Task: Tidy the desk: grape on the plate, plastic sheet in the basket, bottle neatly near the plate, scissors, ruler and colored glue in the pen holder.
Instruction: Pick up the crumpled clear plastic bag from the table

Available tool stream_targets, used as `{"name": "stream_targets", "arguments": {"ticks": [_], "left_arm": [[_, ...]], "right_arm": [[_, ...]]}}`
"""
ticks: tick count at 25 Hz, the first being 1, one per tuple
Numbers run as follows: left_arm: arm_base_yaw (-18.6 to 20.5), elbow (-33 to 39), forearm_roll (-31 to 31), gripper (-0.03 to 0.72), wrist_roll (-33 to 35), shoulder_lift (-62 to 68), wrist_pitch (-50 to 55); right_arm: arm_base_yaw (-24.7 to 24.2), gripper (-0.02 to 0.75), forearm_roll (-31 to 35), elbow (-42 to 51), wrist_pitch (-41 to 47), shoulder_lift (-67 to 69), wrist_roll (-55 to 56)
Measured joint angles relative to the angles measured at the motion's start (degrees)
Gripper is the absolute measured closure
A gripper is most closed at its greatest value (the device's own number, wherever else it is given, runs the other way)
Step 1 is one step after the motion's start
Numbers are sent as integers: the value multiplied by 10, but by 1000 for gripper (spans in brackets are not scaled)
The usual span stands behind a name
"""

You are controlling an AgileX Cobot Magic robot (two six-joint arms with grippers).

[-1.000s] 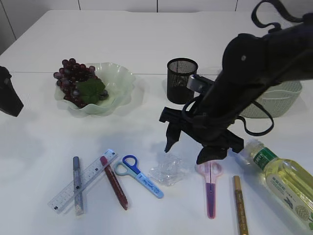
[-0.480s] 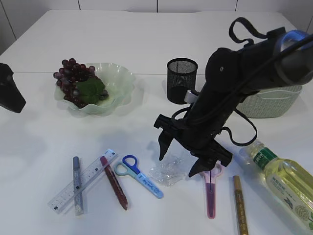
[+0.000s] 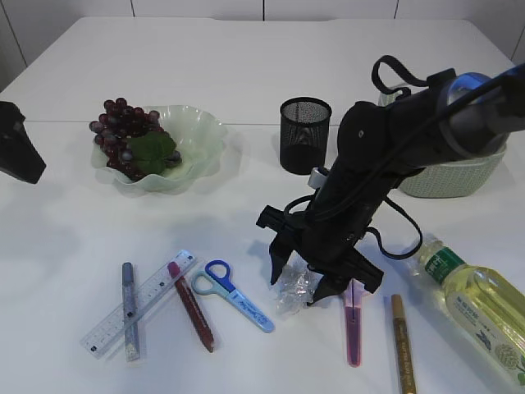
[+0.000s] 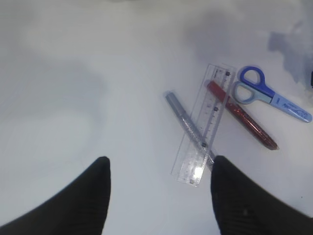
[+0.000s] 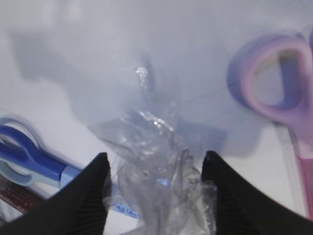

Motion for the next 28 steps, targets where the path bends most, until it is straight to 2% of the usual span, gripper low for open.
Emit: {"name": "stream_targets", "arguments": {"ticks": [3,14,22,26,28], "left_arm": [[0,0,0,219,0,0,-2],[0,0,0,219,0,0,-12],[0,0,0,219,0,0,-12],[0,0,0,219,0,0,-12],[0,0,0,219,0,0,-12]], "right_arm": [[0,346,7,0,-1,0,0],[0,562,14,0,-1,0,-24],[-1,580,27,-10,6,-31,-77],[-24,582,27,-38,12,-63,-100],[-51,582,27,-54,15,-78,-106]]}}
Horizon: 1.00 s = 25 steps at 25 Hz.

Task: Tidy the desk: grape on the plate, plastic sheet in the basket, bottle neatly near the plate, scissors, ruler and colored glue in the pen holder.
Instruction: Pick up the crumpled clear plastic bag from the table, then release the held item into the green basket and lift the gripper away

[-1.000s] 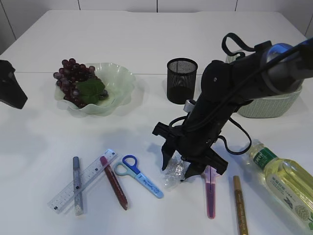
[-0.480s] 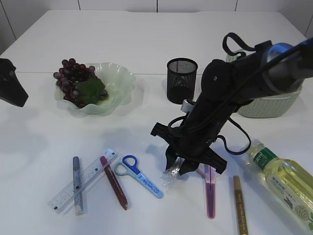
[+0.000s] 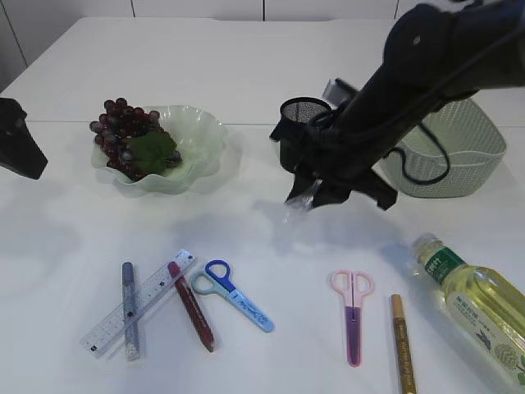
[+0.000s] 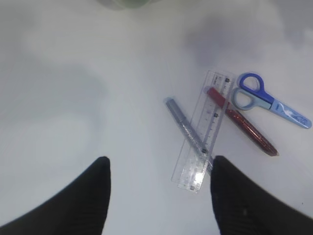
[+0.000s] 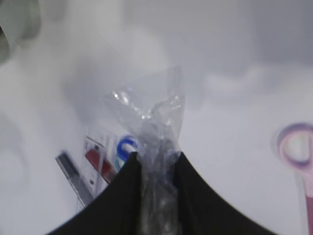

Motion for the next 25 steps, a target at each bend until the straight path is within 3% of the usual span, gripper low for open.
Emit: {"name": "stream_targets", "arguments": {"ticks": [8,13,22,25], "left_arm": [[0,0,0,219,0,0,0],[0,0,0,220,0,0,0],[0,0,0,221,0,0,0],[0,0,0,221,0,0,0]], "right_arm": [[-138,583,-7,-81,15,-16,-40],[-209,583,-33,-98,-21,-16,-50],[-252,582,-108,-103,-86,19,-56],[-252,535,-131,-103,-102,28,-56]]}}
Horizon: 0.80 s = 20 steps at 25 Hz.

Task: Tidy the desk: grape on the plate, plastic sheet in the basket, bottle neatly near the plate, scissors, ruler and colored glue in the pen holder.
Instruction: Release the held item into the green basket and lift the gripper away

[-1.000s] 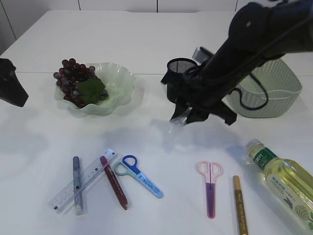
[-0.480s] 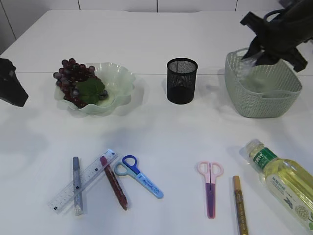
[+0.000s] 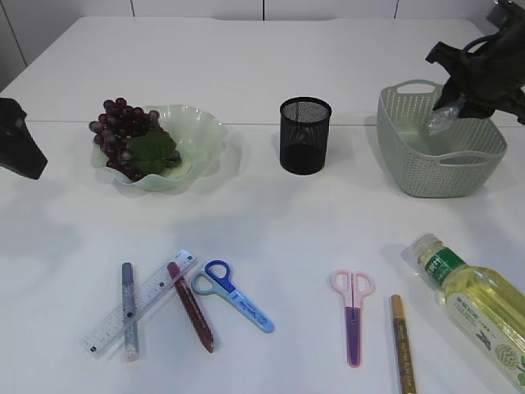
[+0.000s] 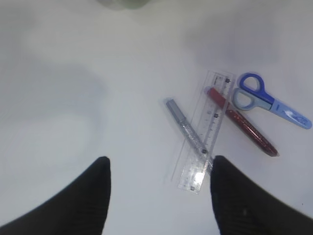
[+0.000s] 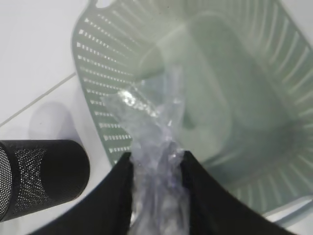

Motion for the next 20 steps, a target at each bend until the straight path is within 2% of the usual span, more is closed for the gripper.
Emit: {"name": "stream_targets", "arguments": {"ticks": [6,8,13,16,20], "left_arm": [[0,0,0,221,0,0,0],[0,0,0,221,0,0,0],[0,0,0,221,0,0,3],[0,0,0,221,0,0,5],[0,0,0,221,0,0,5]], "right_arm": [[0,222,-19,-1,-17,0,0],[0,158,-20,-1,-17,0,0],[0,127,-28,-5,2,-2,-8],[0,136,-52,-27,65,-17,-35],[0,160,-115,-44,154,-57,-60]]}}
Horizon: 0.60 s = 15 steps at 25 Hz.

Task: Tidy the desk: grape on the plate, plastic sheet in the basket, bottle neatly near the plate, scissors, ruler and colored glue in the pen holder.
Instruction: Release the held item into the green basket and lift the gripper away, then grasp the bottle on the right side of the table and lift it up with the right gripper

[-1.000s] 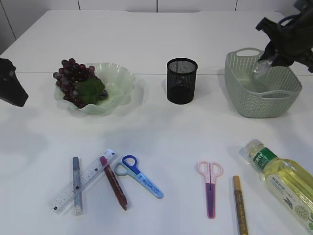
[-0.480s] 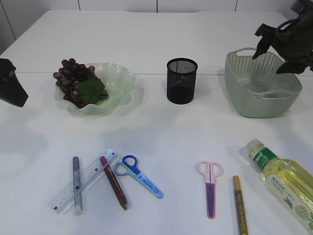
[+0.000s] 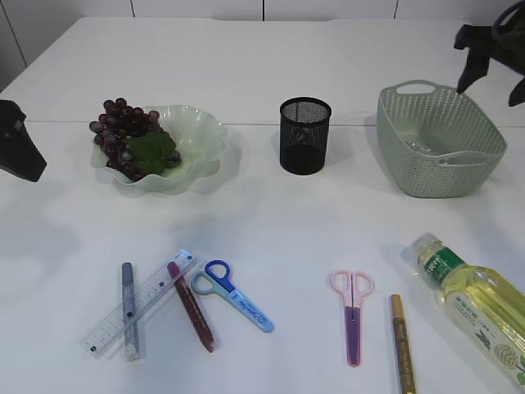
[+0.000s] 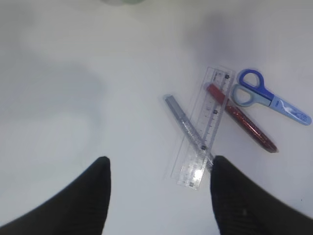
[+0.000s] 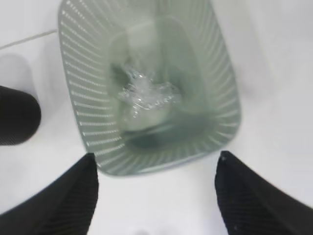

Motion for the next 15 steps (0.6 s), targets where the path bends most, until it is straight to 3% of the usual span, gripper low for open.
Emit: {"name": "stream_targets", "arguments": {"ticks": [7,15], "left_arm": [[0,0,0,221,0,0,0],[0,0,-1,221,0,0,0]], "right_arm": [[5,164,-59,19,111,-92,-79],[51,169,-59,158,157,-187,-163]]}}
